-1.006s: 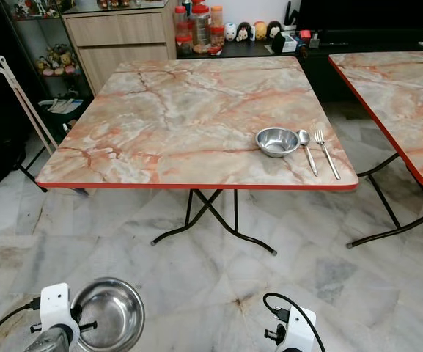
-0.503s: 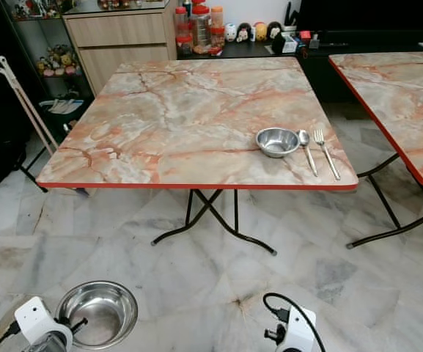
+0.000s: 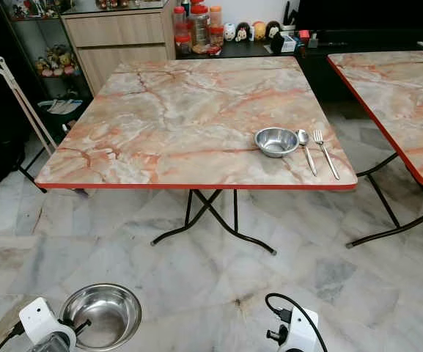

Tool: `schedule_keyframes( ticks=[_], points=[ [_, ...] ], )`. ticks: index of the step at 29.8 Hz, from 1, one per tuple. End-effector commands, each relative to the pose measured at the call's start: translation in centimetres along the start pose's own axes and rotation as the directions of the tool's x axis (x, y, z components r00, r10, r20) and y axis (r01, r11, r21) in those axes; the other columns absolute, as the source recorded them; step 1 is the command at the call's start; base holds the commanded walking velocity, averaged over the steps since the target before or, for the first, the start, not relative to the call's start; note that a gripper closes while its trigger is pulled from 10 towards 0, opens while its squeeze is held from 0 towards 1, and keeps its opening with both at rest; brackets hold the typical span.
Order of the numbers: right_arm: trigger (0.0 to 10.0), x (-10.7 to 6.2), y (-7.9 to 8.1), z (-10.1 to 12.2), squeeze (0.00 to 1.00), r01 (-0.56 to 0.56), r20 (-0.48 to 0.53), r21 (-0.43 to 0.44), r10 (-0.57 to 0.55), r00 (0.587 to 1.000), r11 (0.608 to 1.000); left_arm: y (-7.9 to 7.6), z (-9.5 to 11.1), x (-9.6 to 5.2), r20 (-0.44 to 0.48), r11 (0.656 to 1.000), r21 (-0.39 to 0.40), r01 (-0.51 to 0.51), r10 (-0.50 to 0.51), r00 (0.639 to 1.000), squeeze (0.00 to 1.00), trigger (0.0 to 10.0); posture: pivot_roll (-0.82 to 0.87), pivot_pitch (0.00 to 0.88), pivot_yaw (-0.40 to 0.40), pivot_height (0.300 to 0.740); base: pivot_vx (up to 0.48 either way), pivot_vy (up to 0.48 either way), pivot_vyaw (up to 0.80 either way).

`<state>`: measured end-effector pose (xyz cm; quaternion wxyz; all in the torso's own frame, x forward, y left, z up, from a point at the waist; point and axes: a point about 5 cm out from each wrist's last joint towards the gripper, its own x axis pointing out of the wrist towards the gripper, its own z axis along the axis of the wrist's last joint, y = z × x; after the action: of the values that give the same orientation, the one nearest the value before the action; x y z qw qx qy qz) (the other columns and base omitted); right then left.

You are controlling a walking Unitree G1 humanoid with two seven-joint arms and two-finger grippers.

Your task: Setting the table

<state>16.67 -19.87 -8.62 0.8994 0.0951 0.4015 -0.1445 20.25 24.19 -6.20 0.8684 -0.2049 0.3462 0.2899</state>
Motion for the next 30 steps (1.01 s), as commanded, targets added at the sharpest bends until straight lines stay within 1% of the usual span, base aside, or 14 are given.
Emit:
schedule_keyframes(
  ticks=[1, 18, 23, 24, 30],
  points=[
    [10.0, -0.08, -0.17, -0.18, 0.0, 0.009, 0.001, 0.015, -0.009, 1.0, 1.0, 0.56, -0.53, -0.09, -0.023, 0.999, 0.044, -0.018, 0.019, 1.0, 0.0, 10.0, -0.06, 0.0, 0.056, 0.74, 0.0, -0.289, 0.0],
    [10.0, -0.09, -0.31, -0.19, 0.0, 0.023, 0.0, 0.035, -0.023, 1.0, 0.999, 0.75, -0.79, -0.16, -0.027, 0.998, 0.056, -0.033, 0.034, 0.999, 0.0, 10.0, -0.06, 0.0, 0.049, 0.74, 0.0, -0.392, 0.0],
    [10.0, -0.07, -0.4, -0.15, 0.0, 0.03, 0.0, 0.05, -0.03, 1.0, 0.998, 0.72, -0.8, -0.17, -0.026, 0.998, 0.059, -0.03, 0.031, 0.999, 0.0, 10.0, -0.06, 0.0, 0.05, 0.74, 0.0, -0.407, -0.73],
    [10.0, -0.07, -0.4, -0.11, 0.0, 0.03, 0.003, 0.037, -0.03, 1.0, 0.999, 0.72, -0.8, -0.17, -0.026, 0.998, 0.059, -0.029, 0.031, 0.999, 0.0, 10.0, -0.06, 0.0, 0.05, 0.74, 0.0, -0.386, 0.0],
    [10.0, -0.08, -0.35, -0.14, 0.0, 0.026, 0.002, 0.038, -0.026, 1.0, 0.999, 0.72, -0.8, -0.17, -0.025, 0.998, 0.064, -0.026, 0.028, 0.999, 0.0, 10.0, -0.06, 0.0, 0.051, 0.74, 0.0, -0.386, 0.0]
  ],
)
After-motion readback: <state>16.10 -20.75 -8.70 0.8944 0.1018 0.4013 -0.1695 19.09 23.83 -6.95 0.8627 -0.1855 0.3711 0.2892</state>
